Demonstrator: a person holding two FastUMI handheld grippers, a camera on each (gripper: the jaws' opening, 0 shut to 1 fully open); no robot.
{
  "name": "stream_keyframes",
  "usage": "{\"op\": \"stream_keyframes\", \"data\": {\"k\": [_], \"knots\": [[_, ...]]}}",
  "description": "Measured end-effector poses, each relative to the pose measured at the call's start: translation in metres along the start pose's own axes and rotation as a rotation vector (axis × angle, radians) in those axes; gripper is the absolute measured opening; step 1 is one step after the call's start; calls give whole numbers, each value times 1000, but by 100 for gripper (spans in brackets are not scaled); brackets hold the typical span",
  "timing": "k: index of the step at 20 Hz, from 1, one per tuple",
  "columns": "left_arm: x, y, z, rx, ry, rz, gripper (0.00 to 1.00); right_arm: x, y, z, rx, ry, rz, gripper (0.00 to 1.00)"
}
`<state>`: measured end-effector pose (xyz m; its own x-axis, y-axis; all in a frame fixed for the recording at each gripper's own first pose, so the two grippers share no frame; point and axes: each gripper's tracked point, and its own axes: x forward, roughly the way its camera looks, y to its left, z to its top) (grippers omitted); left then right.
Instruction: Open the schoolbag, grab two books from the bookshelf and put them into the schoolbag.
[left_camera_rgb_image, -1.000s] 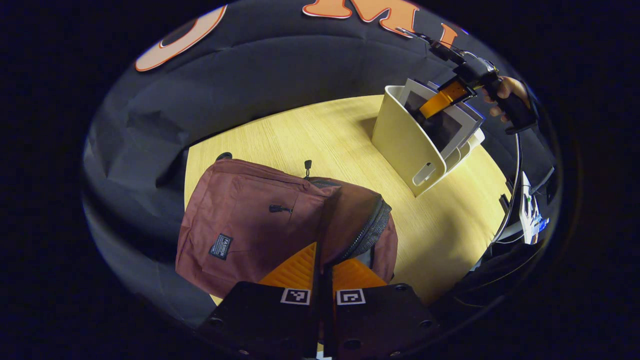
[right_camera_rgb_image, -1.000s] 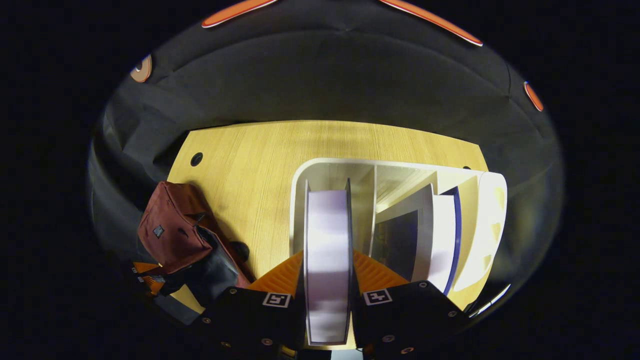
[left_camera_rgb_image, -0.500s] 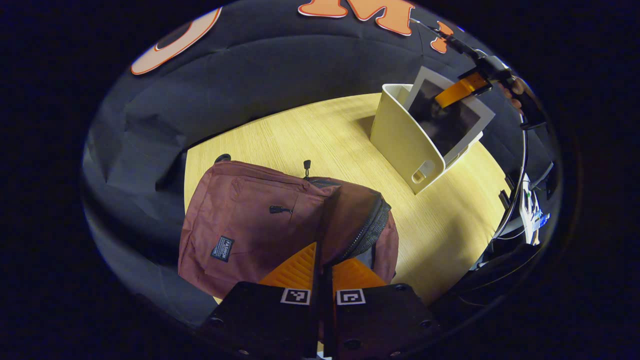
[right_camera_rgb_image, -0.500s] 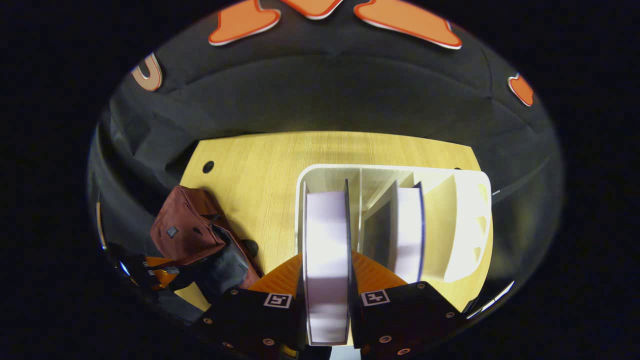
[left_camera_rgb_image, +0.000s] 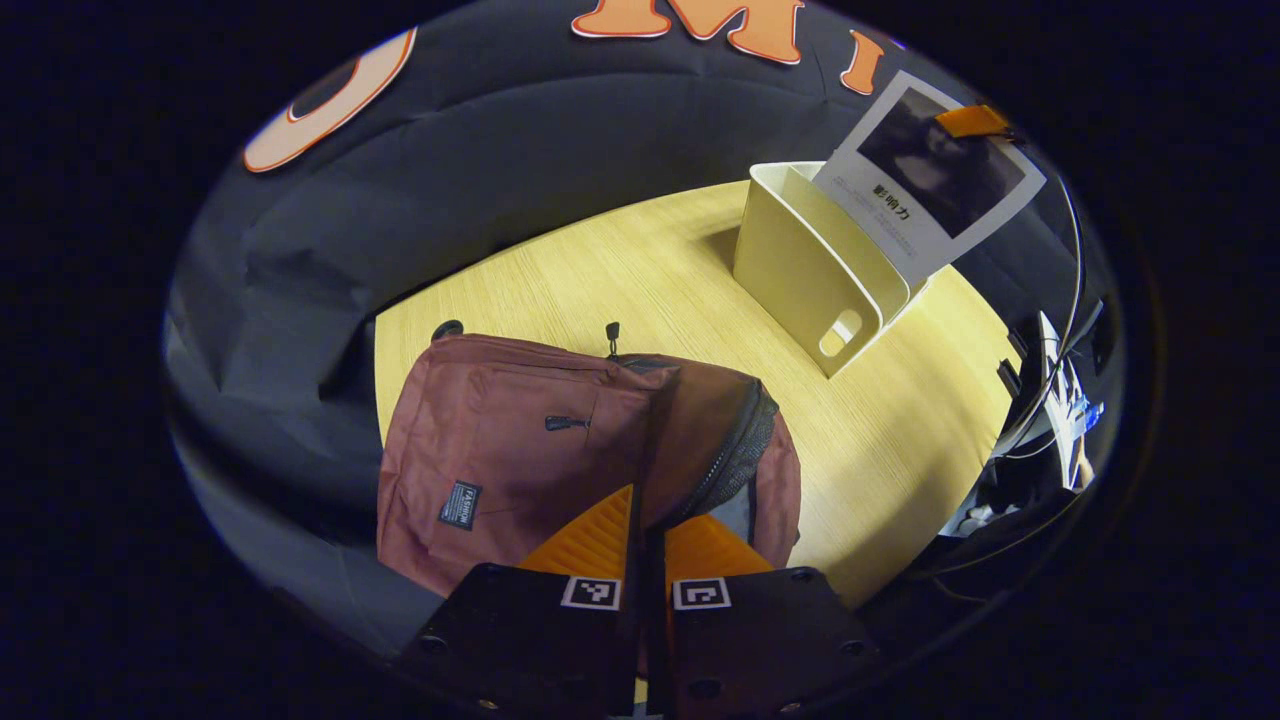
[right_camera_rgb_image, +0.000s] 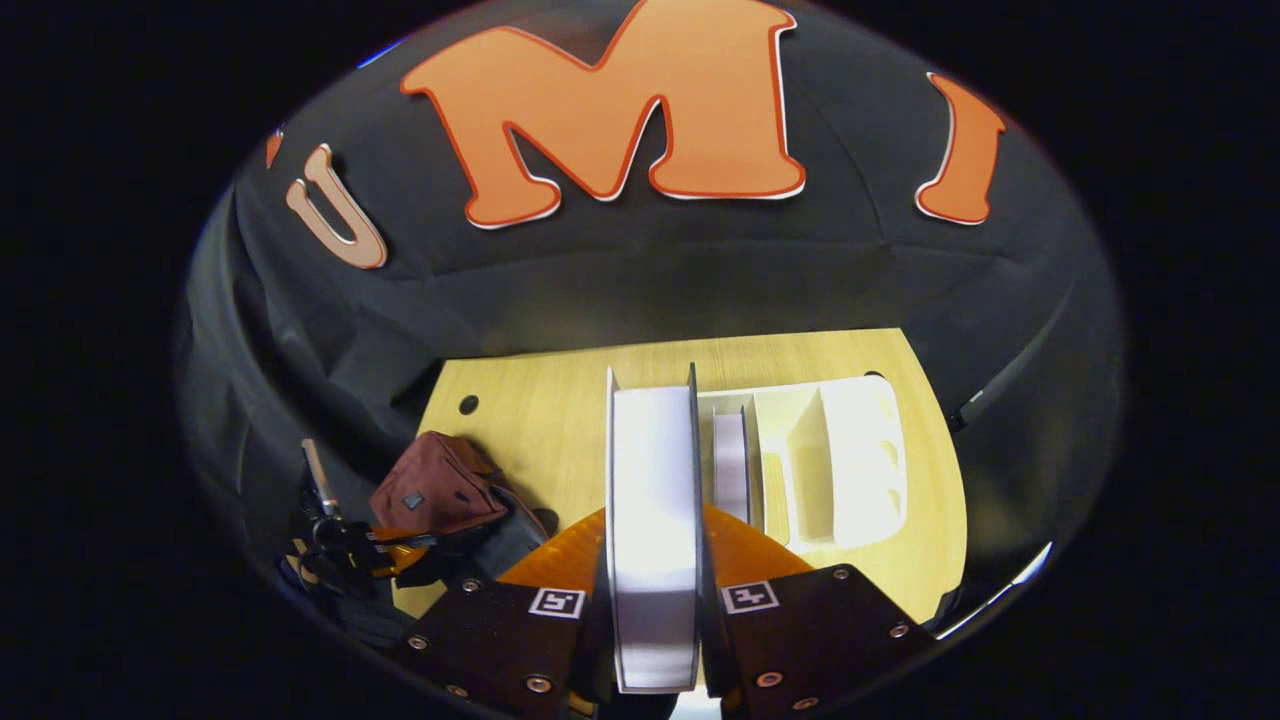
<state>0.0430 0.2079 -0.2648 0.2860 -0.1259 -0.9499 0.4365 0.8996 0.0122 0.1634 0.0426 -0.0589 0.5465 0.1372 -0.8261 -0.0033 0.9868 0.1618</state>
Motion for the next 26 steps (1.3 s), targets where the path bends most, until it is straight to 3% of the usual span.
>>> {"op": "stream_keyframes", "data": {"k": [6, 10, 18, 26], "knots": [[-14, 7, 6, 36, 23, 20, 5, -42, 22, -15, 37, -80, 112, 34], [-20, 9, 11, 67, 36, 28, 5, -44, 33, -43, 96, -94, 176, 34], [-40, 19, 28, 84, 31, 66, 5, -13, 65, -113, 261, -41, 299, 33], [-59, 18, 49, 71, -27, 69, 5, 35, 132, -169, 383, 43, 449, 33]]}}
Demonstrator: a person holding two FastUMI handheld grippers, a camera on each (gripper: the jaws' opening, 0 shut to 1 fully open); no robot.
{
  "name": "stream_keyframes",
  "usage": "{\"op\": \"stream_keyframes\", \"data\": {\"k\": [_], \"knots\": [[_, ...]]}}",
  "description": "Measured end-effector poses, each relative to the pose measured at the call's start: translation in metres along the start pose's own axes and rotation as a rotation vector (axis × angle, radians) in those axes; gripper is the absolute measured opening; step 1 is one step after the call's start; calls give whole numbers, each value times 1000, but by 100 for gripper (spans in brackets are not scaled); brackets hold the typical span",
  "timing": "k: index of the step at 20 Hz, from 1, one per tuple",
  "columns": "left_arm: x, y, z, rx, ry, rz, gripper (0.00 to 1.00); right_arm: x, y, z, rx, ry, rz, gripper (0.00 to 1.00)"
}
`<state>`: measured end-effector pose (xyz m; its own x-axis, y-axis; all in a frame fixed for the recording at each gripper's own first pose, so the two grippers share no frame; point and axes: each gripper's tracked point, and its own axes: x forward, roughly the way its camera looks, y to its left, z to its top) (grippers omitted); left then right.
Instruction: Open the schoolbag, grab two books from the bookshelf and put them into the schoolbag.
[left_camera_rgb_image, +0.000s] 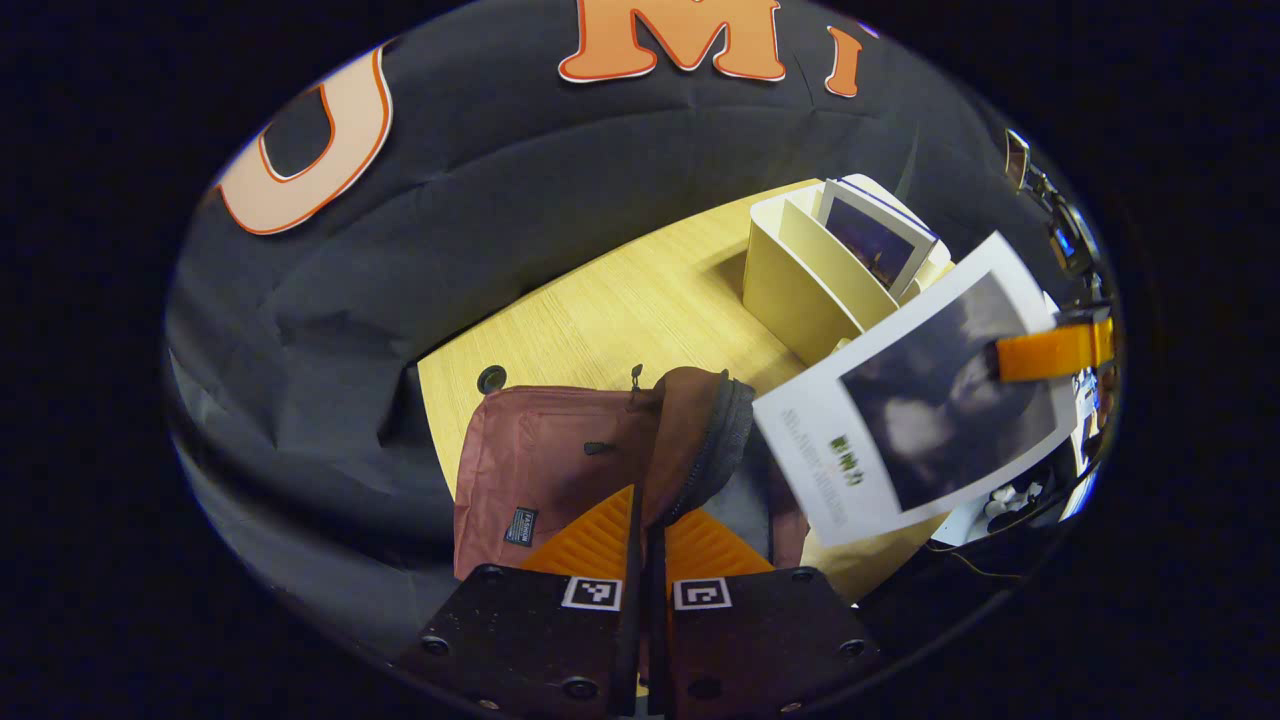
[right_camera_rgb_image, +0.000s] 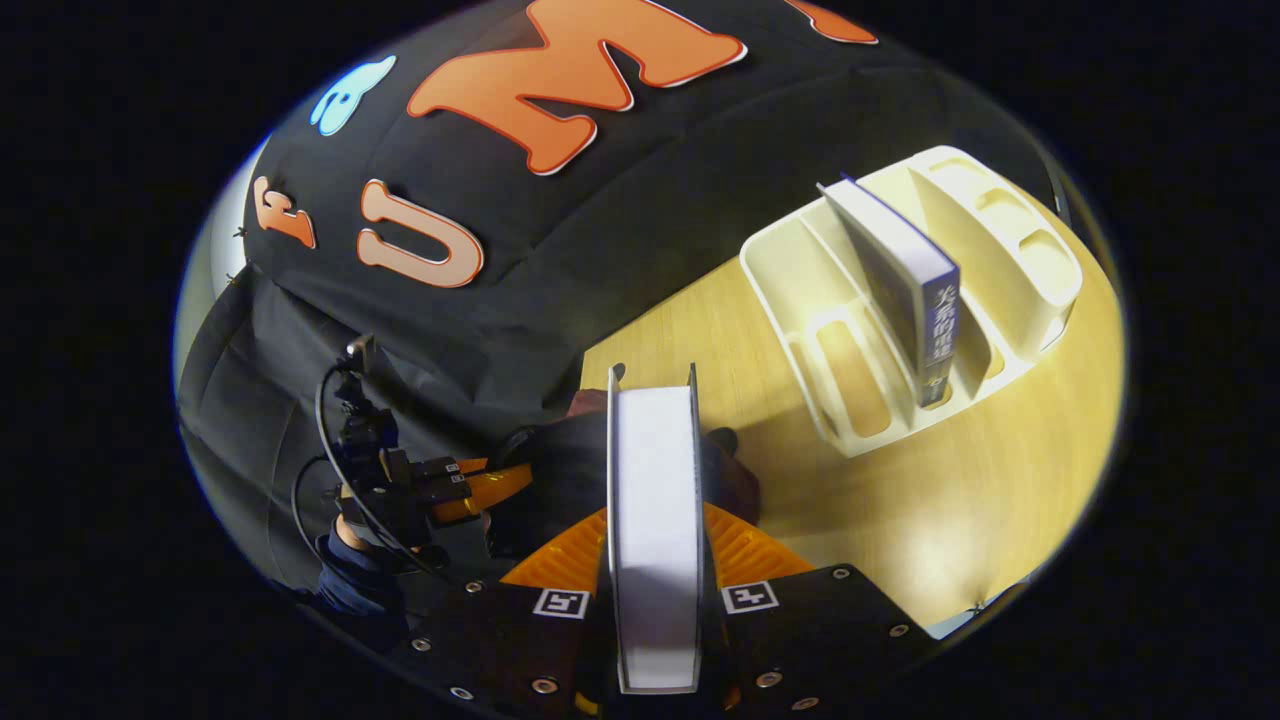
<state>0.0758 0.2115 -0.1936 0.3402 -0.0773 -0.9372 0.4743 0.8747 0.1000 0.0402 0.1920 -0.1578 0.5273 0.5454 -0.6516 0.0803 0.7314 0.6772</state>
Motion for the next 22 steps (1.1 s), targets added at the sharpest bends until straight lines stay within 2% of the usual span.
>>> {"op": "stream_keyframes", "data": {"k": [4, 11, 22], "knots": [[-3, -1, 3, -26, -24, -19, 5, 40, 2, -25, 45, 39, 22, 33], [-16, -12, 4, -15, -97, -34, 5, 104, 25, -29, 119, 2, 75, 33], [-28, -40, 14, 7, -217, -107, 5, 189, 34, -54, 213, -45, 69, 33]]}}
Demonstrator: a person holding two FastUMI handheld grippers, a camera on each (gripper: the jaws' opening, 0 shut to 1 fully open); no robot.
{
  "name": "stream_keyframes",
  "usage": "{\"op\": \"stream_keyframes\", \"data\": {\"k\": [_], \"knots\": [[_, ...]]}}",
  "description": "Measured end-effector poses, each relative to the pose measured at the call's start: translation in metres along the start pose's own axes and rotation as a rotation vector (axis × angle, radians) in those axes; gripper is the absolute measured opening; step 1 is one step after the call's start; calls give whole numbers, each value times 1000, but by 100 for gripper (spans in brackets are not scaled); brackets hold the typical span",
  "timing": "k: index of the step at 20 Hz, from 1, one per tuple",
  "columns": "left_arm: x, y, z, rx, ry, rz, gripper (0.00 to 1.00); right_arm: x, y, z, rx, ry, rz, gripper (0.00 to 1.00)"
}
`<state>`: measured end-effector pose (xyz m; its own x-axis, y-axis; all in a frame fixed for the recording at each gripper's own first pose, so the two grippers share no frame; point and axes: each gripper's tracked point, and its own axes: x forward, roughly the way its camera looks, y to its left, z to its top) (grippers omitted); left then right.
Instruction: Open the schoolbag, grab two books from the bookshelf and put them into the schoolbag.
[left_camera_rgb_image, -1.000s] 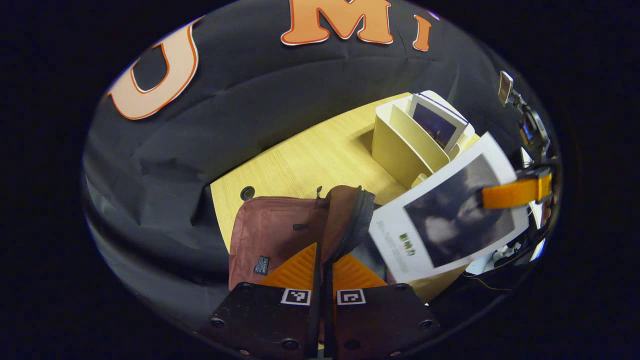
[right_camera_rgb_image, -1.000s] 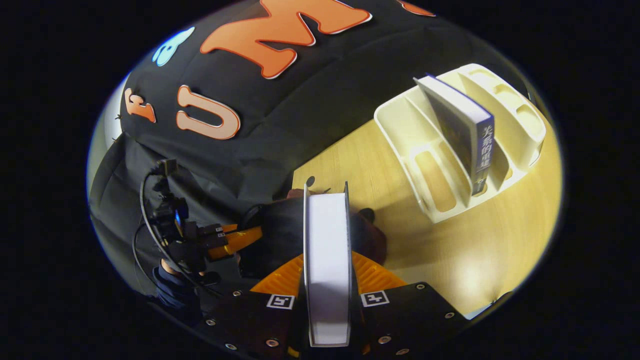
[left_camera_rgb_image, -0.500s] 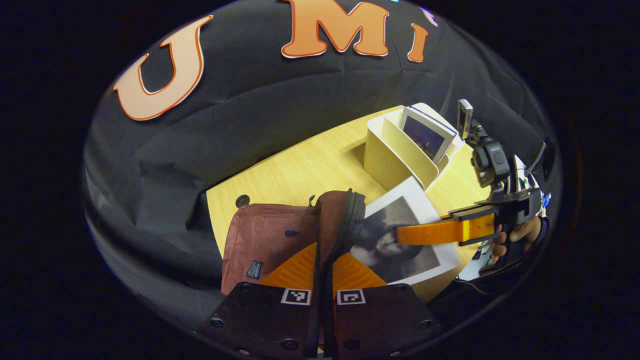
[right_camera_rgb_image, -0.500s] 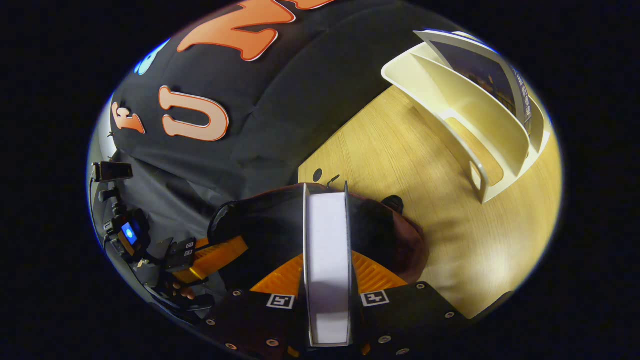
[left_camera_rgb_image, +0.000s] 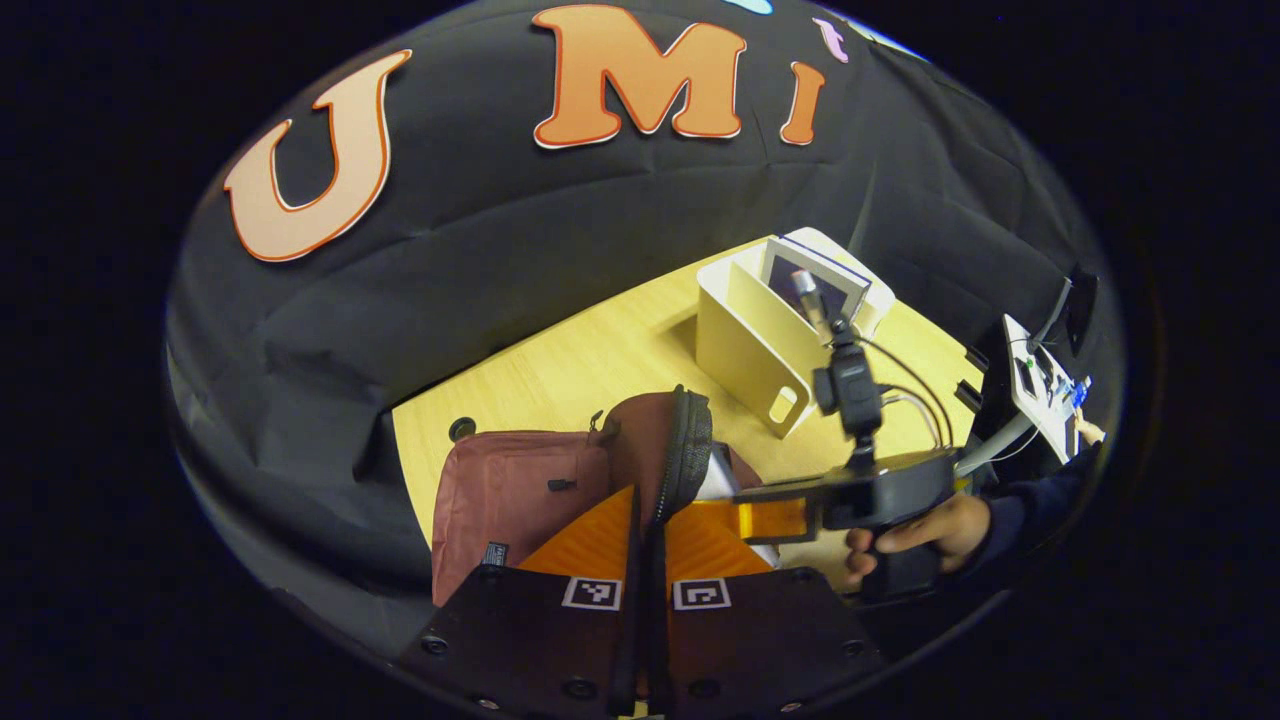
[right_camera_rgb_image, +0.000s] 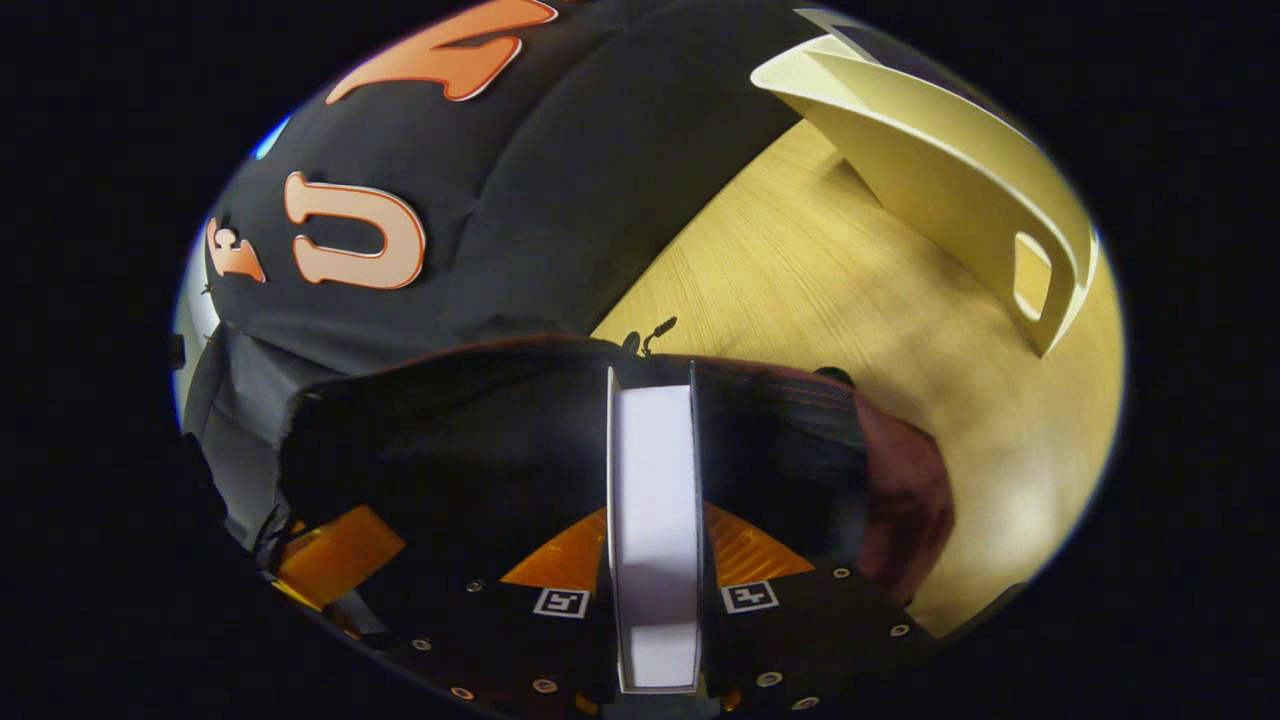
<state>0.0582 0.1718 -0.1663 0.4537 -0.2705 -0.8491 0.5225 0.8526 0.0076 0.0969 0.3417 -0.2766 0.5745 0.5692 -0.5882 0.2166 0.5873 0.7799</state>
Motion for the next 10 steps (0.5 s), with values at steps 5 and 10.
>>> {"op": "stream_keyframes", "data": {"k": [5, 10], "knots": [[0, -3, -4, -3, -6, 2, 5, 30, -1, -19, 60, 25, 14, 35], [5, 7, -9, -51, -1, 15, 5, 14, -23, -10, 7, 49, -100, 80]]}}
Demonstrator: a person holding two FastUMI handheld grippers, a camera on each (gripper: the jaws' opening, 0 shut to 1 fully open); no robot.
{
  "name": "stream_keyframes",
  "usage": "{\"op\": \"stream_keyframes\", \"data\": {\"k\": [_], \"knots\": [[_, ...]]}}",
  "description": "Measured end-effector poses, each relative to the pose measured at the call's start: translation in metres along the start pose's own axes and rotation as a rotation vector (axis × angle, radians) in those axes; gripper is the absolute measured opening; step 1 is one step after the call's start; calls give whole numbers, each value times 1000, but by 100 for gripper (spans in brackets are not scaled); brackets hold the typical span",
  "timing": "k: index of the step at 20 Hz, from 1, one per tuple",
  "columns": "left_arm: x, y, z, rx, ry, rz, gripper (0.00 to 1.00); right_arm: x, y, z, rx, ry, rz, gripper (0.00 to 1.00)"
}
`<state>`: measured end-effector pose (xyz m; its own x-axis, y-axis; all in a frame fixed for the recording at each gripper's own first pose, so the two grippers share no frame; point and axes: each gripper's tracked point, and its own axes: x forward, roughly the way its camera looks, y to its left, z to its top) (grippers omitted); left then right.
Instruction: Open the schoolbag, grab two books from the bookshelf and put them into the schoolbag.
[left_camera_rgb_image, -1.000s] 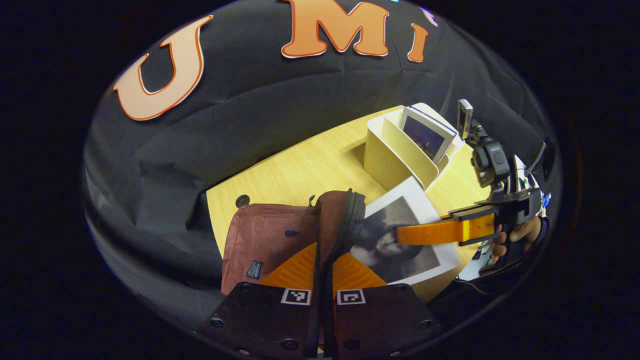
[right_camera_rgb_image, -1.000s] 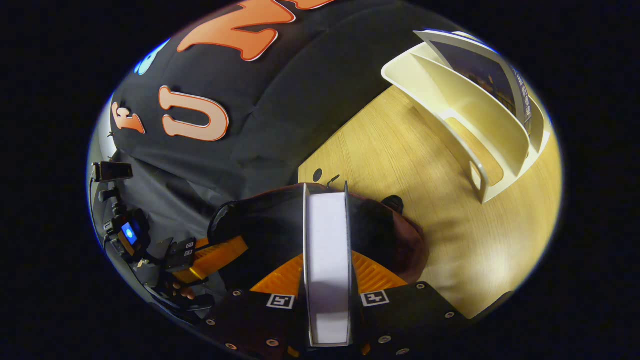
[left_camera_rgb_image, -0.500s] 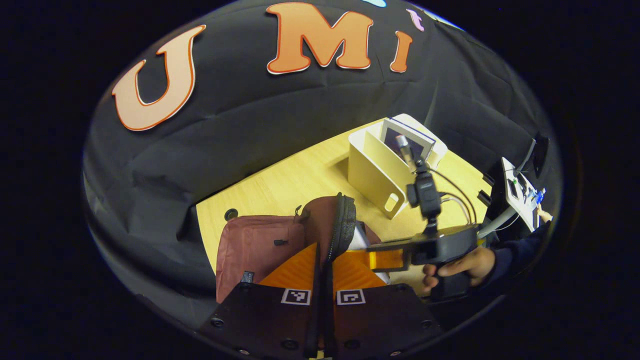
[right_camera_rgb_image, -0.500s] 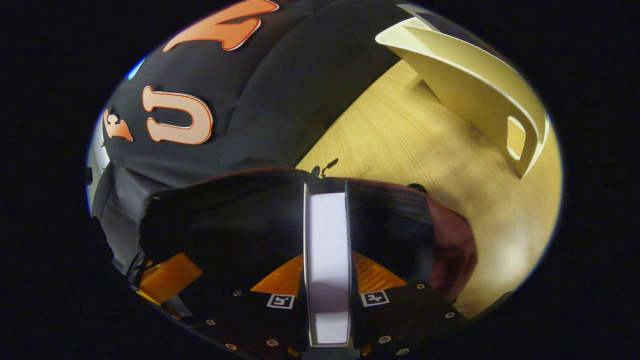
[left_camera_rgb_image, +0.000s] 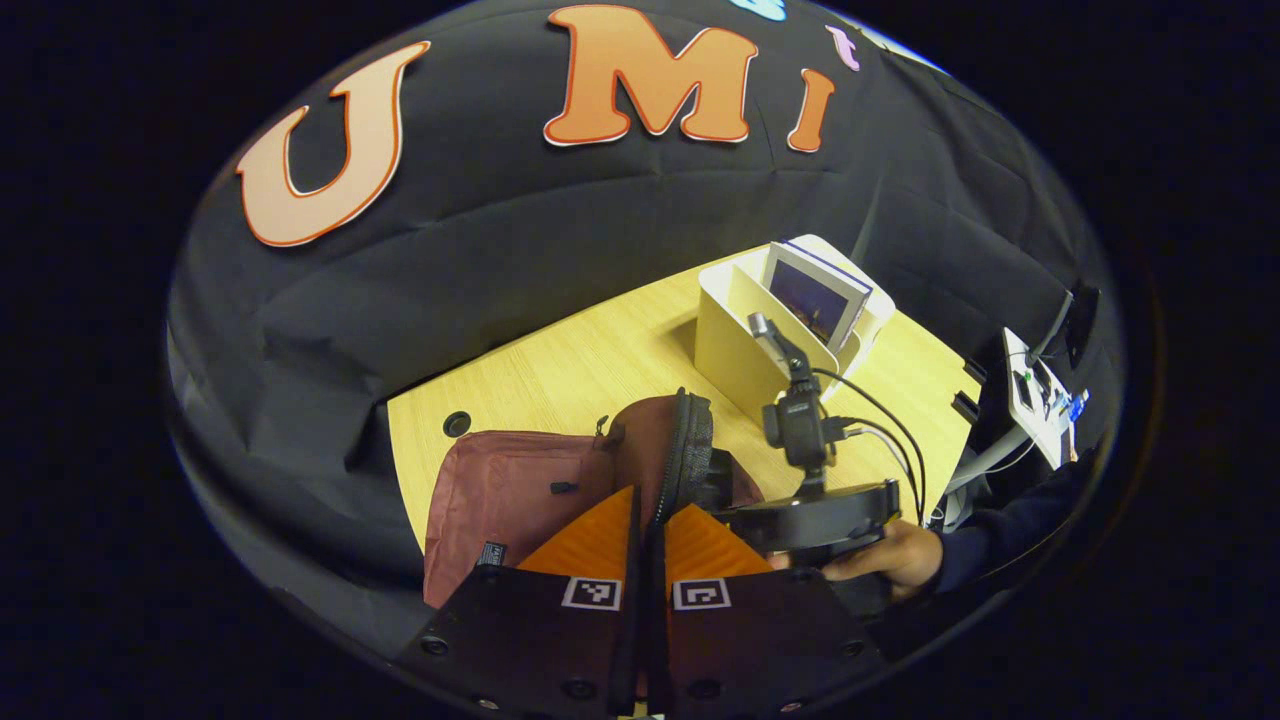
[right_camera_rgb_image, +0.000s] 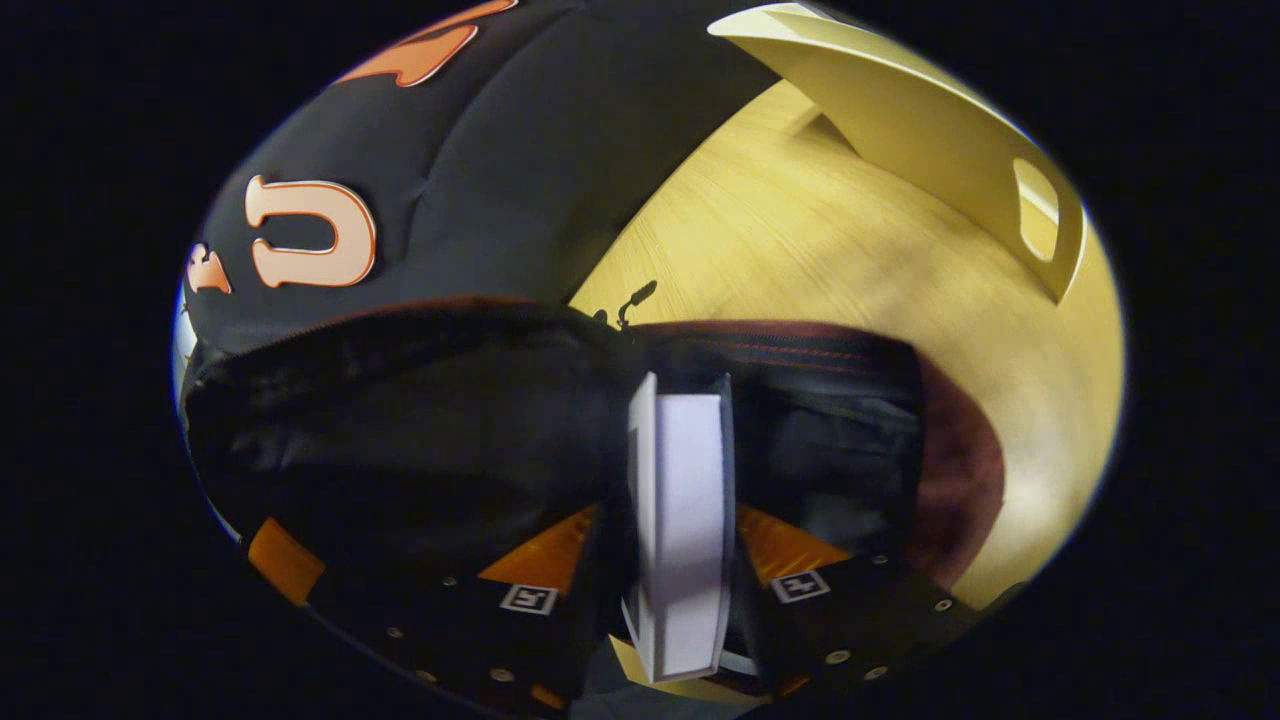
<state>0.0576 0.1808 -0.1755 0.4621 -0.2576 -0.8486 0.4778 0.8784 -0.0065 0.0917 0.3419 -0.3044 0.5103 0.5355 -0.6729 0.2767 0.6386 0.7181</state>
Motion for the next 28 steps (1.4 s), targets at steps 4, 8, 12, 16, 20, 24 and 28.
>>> {"op": "stream_keyframes", "data": {"k": [4, 8, 12, 16, 20, 24, 28], "knots": [[6, -4, -2, -24, -1, 4, 5, -33, 5, 22, -35, -48, 24, 93], [11, -10, -2, -34, -4, 11, 5, -71, -2, 62, -98, -143, 41, 97], [20, -6, -3, -60, -6, 32, 5, -120, -9, 105, -183, -230, 10, 96], [22, -5, -8, -91, 2, 46, 5, -167, -16, 148, -304, -283, -50, 96], [28, -1, -11, -114, 9, 64, 5, -205, -17, 194, -452, -312, -131, 97], [33, -2, -15, -140, 14, 70, 5, -235, -27, 240, -571, -296, -247, 97], [40, -1, -18, -172, 19, 78, 5, -246, -51, 273, -634, -217, -361, 97]]}}
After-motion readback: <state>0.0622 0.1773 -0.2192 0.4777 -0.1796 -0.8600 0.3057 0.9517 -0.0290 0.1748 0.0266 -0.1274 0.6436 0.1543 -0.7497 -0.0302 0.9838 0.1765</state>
